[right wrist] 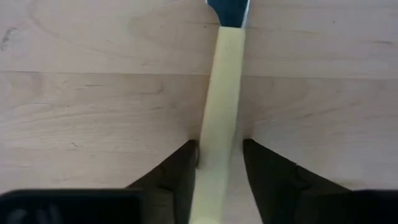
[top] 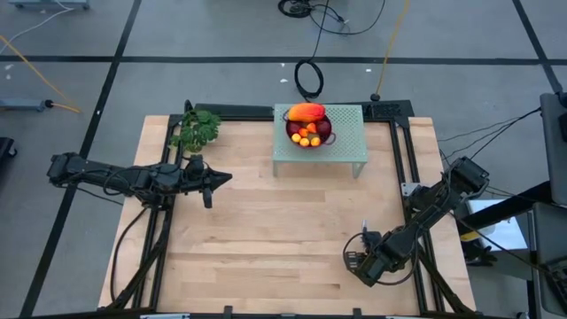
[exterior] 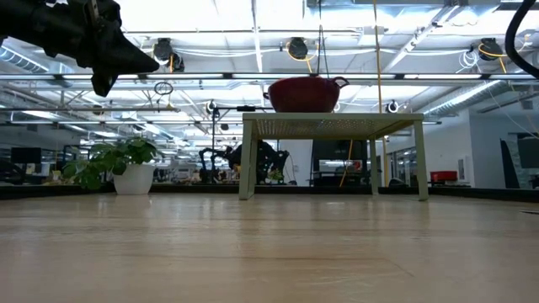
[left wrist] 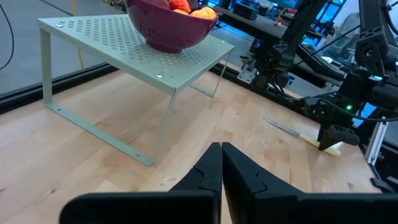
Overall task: Pick & Place Fruit
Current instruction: Put the knife on the shelf on the right of the strainer bowl
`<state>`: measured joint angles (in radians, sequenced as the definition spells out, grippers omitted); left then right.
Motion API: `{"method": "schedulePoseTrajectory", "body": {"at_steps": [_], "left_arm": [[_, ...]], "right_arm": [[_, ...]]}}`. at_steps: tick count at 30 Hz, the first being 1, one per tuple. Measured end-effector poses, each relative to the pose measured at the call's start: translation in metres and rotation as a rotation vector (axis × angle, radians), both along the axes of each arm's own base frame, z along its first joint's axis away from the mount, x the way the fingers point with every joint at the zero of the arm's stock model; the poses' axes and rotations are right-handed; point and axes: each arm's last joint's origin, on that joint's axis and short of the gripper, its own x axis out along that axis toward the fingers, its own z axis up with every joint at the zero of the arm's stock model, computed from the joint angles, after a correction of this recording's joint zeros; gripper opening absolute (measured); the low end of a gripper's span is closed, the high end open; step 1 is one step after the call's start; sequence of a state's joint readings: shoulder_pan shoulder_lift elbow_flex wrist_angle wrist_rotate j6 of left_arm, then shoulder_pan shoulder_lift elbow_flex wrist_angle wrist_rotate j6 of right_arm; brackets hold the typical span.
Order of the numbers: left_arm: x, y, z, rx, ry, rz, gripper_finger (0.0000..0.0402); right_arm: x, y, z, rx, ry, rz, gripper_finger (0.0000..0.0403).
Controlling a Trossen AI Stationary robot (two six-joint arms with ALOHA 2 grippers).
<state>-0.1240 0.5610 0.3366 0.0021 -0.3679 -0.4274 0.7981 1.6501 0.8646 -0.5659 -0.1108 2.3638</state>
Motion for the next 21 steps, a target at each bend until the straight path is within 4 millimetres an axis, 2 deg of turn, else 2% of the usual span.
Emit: {"method": "schedulePoseTrajectory", "body": {"at_steps": [3,8,17,21], "left_arm": [[0.000,0.000,0.000,0.002,0.000,0.000,0.0002],[0.000,0.000,0.000,0.001,0.000,0.000,0.0015],[0.000,0.000,0.000,0.000,-0.001,0.000,0.0004],[0.000,0.000,0.000,0.000,-0.001,0.000,0.0006]], "right_arm": [[0.000,0.000,0.000,-0.004,0.003,0.002,0.0102],[-0.001,-0.001,0.000,-0.006,0.005,0.005,0.0061],[0.000,0.000,0.006,0.021,-0.024,0.008,0.0077],[-0.002,-0.002,0.013,0.031,-0.042,0.009,0.0068]]}}
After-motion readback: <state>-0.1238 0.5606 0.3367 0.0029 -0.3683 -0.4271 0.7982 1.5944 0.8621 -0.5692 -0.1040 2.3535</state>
